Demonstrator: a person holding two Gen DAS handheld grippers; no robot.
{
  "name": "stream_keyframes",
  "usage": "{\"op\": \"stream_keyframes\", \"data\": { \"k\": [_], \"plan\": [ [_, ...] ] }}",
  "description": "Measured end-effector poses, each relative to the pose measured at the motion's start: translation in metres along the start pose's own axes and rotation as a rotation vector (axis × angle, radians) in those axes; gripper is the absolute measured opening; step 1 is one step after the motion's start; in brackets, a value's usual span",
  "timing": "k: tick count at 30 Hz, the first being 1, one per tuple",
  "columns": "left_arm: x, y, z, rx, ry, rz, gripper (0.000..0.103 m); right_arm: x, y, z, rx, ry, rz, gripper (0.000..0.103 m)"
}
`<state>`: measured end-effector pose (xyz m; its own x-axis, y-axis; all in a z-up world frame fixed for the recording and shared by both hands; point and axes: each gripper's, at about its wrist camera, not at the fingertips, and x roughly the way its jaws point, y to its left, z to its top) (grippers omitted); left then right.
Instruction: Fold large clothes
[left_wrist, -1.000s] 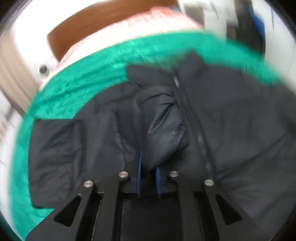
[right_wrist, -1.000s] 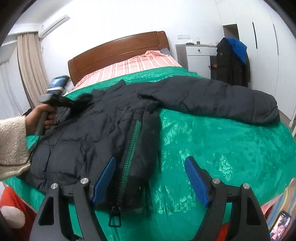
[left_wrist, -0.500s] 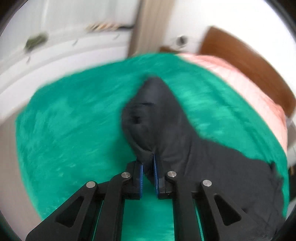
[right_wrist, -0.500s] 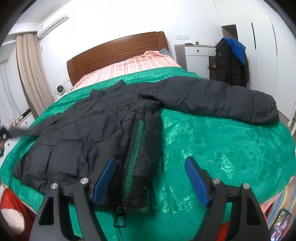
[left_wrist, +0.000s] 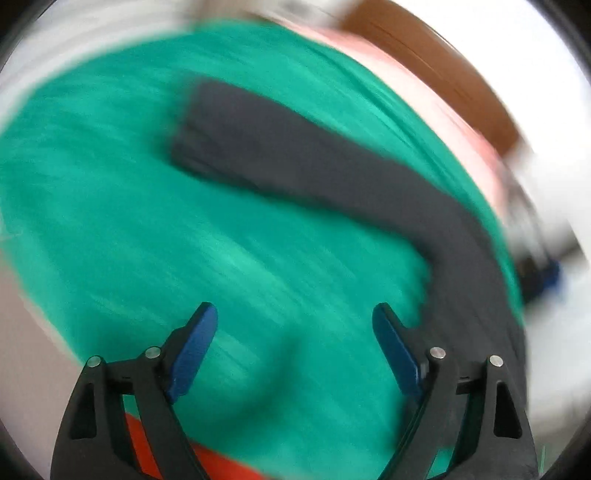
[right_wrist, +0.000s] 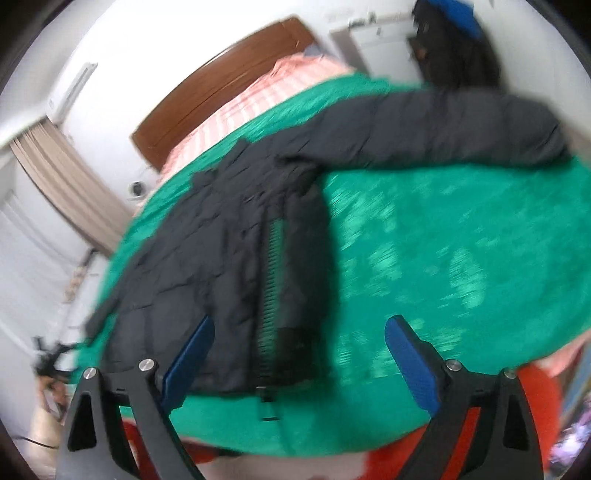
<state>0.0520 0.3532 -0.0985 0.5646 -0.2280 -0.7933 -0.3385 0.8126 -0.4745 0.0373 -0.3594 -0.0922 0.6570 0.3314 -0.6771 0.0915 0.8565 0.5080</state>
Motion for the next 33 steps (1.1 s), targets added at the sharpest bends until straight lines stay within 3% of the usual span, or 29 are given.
{"op": "stream_keyframes", "data": {
  "k": [4,6,7,8,9,10,12,14,16,19,24,28,30,31,33],
  "plan": [
    [0.045,-0.089,-0.057,0.247,0.179,-0.132,0.093,0.045,-0.005,0.005,0.08,0.173,0.125,0.093],
    [0.067,-0.118,-0.076,0.333,0.225,-0.114,0.093,0.063,-0.003,0.002,0.069,0.23,0.129,0.093],
    [0.075,-0.129,-0.086,0.373,0.242,-0.081,0.093,0.068,-0.001,0.001,0.041,0.246,0.11,0.087],
    [0.084,-0.137,-0.093,0.407,0.251,-0.047,0.089,0.071,0.003,0.001,-0.005,0.256,0.059,0.065],
    [0.086,-0.142,-0.1,0.433,0.234,-0.018,0.07,0.071,0.005,0.001,-0.031,0.257,0.027,0.051],
    [0.085,-0.143,-0.104,0.45,0.213,-0.007,0.06,0.068,0.005,0.001,-0.031,0.251,0.012,0.036],
    [0.078,-0.138,-0.104,0.421,0.225,-0.05,0.03,0.059,0.003,0.001,-0.001,0.227,0.022,0.029],
    [0.068,-0.124,-0.098,0.356,0.244,-0.112,0.022,0.053,0.008,-0.005,-0.005,0.206,0.02,0.028],
    [0.058,-0.115,-0.1,0.325,0.247,-0.124,0.021,0.051,0.014,-0.01,-0.011,0.198,0.013,0.028],
    [0.048,-0.101,-0.103,0.302,0.256,-0.115,0.02,0.045,0.014,-0.023,-0.015,0.204,0.008,0.028],
    [0.07,-0.099,-0.1,0.287,0.267,-0.092,0.02,0.045,-0.013,-0.028,0.029,0.239,0.018,0.028],
    [0.078,-0.112,-0.098,0.354,0.244,-0.045,0.021,0.042,-0.011,-0.025,-0.012,0.227,-0.01,0.028],
    [0.076,-0.122,-0.098,0.389,0.217,-0.02,0.03,0.039,-0.005,-0.025,-0.046,0.208,-0.031,0.032],
    [0.073,-0.125,-0.097,0.398,0.193,-0.002,0.034,0.035,-0.004,-0.027,-0.056,0.193,-0.044,0.039],
    [0.059,-0.128,-0.095,0.402,0.132,0.02,0.053,0.025,-0.003,-0.028,-0.077,0.156,-0.089,0.06]
  ]
}}
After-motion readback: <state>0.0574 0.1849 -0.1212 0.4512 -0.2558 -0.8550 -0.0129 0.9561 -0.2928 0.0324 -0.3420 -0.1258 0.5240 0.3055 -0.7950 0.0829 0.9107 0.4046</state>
